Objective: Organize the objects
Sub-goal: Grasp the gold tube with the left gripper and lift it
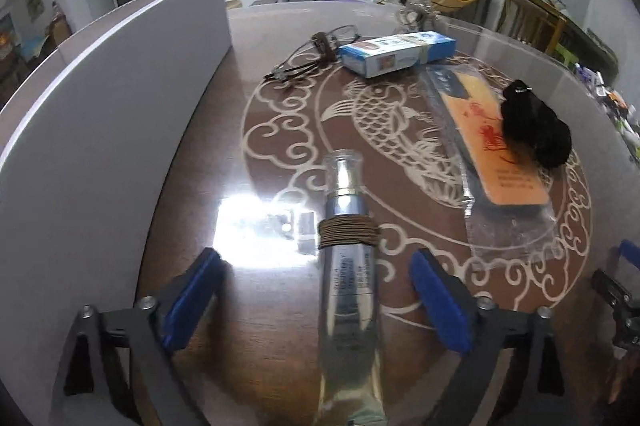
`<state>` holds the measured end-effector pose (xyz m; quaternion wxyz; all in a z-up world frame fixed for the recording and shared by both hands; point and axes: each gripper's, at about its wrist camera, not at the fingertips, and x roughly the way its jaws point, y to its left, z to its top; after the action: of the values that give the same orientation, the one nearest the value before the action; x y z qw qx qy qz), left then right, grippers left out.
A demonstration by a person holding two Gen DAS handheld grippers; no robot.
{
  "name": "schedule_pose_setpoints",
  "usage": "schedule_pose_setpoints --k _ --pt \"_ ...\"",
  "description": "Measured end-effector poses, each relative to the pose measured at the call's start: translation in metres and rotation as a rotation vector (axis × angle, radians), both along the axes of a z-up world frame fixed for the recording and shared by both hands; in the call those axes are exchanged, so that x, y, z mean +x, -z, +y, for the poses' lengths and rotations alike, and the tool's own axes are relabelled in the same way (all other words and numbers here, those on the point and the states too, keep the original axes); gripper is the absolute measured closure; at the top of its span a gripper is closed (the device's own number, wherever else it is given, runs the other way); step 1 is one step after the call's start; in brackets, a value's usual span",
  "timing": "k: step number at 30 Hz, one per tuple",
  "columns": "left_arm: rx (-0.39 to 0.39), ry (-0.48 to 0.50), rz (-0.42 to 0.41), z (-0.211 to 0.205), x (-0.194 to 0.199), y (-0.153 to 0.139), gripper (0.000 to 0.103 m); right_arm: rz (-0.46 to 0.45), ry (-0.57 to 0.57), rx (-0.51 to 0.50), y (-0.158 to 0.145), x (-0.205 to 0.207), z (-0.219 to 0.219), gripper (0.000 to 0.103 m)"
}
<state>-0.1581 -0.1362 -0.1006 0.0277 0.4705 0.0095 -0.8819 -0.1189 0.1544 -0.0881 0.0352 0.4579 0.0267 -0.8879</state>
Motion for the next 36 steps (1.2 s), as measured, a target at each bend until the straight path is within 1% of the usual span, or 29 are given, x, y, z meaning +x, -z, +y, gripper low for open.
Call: schedule_pose_setpoints --k 10,22,24,25,26,28,30,32,34,36 --pt "0.001 -0.028 0.021 0.002 0.002 0.002 0.000 0.000 0.000 0.000 0.000 0.000 0.000 0.000" --pt "0.001 -0.027 0.022 0.002 0.001 0.003 0.000 0.001 -0.002 -0.007 -0.001 0.000 0.000 0.000" --pt "0.002 -0.027 0.022 0.002 0.001 0.003 0.000 0.001 -0.080 -0.056 -0.004 -0.004 0.000 0.000" --pt "0.002 -0.027 0.022 0.002 0.001 0.003 0.000 0.014 -0.125 -0.067 -0.009 -0.010 -0.002 0.000" --pt "0.002 -0.027 0.022 0.002 0.001 0.003 0.000 0.032 -0.159 -0.050 -0.015 -0.017 -0.004 0.000" --pt "0.002 -0.027 0.022 0.002 0.001 0.003 0.000 0.074 -0.274 0.006 -0.031 -0.037 -0.016 0.000" --pt "0.002 -0.026 0.022 0.002 0.001 0.003 0.000 0.086 -0.422 0.106 -0.041 -0.063 -0.036 0.000" --pt "0.002 -0.026 0.022 0.002 0.001 0.003 0.000 0.063 -0.549 0.215 -0.040 -0.087 -0.057 0.000" --pt "0.002 -0.026 0.022 0.002 0.001 0.003 0.000 0.051 -0.632 0.324 -0.035 -0.104 -0.074 0.000" --pt "0.002 -0.026 0.022 0.002 0.001 0.003 0.000 0.013 -0.702 0.370 -0.027 -0.120 -0.090 0.001"
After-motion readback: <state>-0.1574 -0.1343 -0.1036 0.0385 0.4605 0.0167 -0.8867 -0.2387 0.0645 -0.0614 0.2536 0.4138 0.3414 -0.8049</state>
